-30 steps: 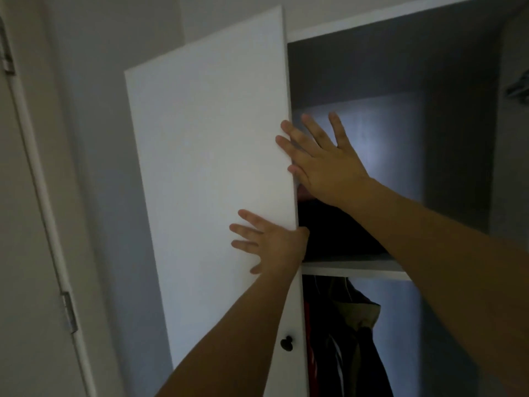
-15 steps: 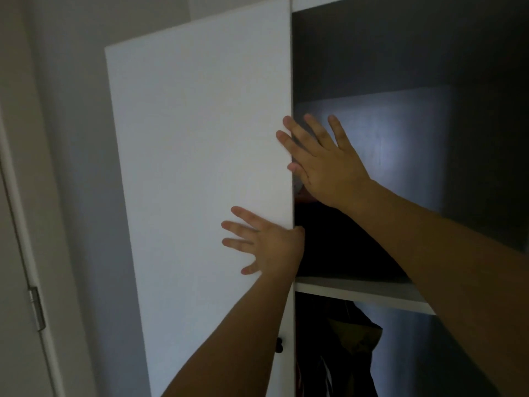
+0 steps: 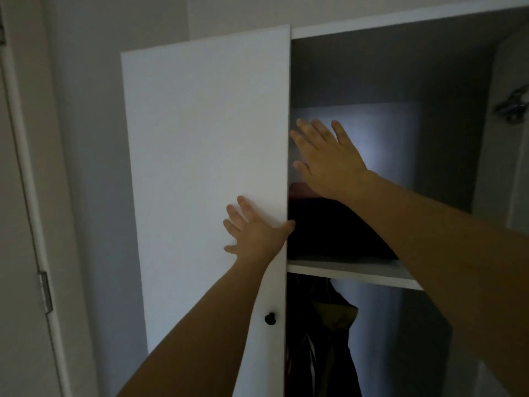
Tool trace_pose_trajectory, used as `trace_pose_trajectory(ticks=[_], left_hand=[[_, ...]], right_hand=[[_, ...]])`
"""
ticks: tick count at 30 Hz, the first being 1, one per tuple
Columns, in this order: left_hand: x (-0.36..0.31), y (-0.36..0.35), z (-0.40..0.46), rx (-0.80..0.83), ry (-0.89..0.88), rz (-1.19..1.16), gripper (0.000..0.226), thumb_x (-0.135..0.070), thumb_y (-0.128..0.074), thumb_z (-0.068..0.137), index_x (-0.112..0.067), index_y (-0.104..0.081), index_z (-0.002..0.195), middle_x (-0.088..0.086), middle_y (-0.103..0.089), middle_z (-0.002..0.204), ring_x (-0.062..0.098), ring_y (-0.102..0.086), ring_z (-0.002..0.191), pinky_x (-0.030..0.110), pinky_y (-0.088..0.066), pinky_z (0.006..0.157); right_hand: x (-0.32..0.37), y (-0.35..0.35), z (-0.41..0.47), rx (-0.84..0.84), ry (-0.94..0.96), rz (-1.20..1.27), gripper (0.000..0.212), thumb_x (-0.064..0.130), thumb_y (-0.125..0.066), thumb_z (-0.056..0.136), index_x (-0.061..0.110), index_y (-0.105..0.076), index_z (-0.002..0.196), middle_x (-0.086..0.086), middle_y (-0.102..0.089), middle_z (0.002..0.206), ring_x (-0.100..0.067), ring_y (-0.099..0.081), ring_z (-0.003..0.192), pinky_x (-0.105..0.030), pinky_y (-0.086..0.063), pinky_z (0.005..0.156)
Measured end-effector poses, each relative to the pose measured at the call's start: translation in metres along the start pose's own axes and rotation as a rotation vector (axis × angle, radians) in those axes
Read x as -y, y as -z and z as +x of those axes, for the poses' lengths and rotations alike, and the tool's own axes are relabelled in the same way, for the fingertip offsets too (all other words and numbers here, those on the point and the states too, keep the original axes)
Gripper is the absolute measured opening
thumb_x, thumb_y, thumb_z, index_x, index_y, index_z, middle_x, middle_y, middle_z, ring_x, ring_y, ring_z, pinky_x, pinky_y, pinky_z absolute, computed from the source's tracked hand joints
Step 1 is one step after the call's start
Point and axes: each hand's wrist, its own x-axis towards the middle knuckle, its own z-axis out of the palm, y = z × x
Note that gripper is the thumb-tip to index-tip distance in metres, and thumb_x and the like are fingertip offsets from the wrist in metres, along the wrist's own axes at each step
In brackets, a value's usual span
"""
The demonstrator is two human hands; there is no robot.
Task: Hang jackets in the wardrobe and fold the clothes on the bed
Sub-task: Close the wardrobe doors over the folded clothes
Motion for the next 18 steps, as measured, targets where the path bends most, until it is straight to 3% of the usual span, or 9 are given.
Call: trace_pose_trajectory(ticks=[8, 12, 18], left_hand=[[-0.016, 0.011, -0.058, 0.127, -0.42, 0.233, 0.115, -0.076, -0.054, 0.078, -0.021, 0.014, 0.154, 0.005, 0.011, 0.163, 0.03, 0.009, 0.15, 0.062, -0.002, 0.117], [-0.044, 0.01, -0.113, 0.281, -0.594, 0.252, 0.112, -0.076, -0.05, 0.08, -0.018, 0.01, 0.155, 0.007, 0.009, 0.162, 0.029, 0.009, 0.149, 0.058, 0.007, 0.116], [-0.079, 0.014, -0.222, 0.587, -0.7, 0.265, 0.117, -0.086, -0.043, 0.075, -0.02, 0.011, 0.155, 0.004, 0.013, 0.163, 0.025, 0.014, 0.149, 0.057, 0.015, 0.116]], right_hand=[[-0.033, 0.086, -0.076, 0.109, -0.165, -0.177, 0.062, 0.045, -0.027, 0.101, 0.022, -0.006, 0.156, -0.004, 0.006, 0.163, -0.025, 0.005, 0.15, -0.048, 0.006, 0.119], [-0.056, 0.141, -0.12, 0.126, -0.278, -0.244, 0.062, 0.041, -0.029, 0.1, 0.017, -0.013, 0.155, -0.007, 0.001, 0.163, -0.025, 0.001, 0.15, -0.048, 0.006, 0.12], [-0.083, 0.216, -0.19, 0.152, -0.35, -0.415, 0.063, 0.034, -0.035, 0.098, 0.016, -0.015, 0.155, -0.008, -0.003, 0.163, -0.026, 0.0, 0.15, -0.049, 0.009, 0.119]])
